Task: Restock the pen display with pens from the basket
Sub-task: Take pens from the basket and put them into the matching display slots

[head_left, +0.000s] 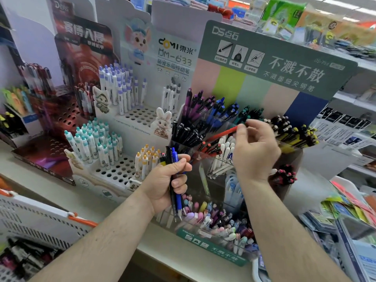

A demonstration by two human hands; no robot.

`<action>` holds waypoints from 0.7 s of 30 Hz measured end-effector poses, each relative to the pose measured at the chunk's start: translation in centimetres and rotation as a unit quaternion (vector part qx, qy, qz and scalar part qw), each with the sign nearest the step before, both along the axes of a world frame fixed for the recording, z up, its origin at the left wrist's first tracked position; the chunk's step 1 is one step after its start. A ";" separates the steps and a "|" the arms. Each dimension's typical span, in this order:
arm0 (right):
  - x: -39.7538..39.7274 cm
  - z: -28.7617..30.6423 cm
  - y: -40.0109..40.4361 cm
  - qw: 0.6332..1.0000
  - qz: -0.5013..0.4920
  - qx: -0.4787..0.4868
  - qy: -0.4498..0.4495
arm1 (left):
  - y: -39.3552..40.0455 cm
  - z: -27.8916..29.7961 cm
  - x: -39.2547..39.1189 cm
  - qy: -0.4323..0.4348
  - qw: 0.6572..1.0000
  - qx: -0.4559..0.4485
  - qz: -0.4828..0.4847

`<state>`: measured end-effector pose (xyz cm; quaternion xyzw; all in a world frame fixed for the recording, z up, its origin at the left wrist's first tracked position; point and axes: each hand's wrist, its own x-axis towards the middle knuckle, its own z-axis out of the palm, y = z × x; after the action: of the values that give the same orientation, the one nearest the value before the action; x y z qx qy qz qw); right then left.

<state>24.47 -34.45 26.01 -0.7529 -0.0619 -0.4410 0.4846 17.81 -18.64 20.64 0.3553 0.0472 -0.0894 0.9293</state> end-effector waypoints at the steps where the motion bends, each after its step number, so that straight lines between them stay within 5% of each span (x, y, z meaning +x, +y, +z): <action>1: 0.2 -0.2 0.5 0.999 0.007 -0.035 0.012 | 0.0 0.0 0.0 0.000 1.000 0.003 0.001; 12: 0.2 0.2 1.9 0.911 -0.055 -0.343 0.223 | 0.7 -0.2 -0.4 -0.014 0.999 0.043 -0.011; 16: -1.0 0.8 2.2 0.931 -0.030 -0.309 0.192 | 1.0 -0.4 -0.6 -0.028 0.996 0.063 -0.055; 18: -2.3 1.1 2.8 0.947 0.082 -0.230 0.211 | 1.2 -0.7 -0.6 -0.046 0.992 0.061 -0.097; 21: -4.0 0.8 3.8 0.875 0.271 -0.135 0.378 | 1.5 -1.2 -0.5 -0.097 0.979 0.051 -0.172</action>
<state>20.51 -30.61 26.79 -0.8739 -0.1344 0.0389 0.4656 17.28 -17.17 19.47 0.4119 -0.1003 -0.2110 0.8807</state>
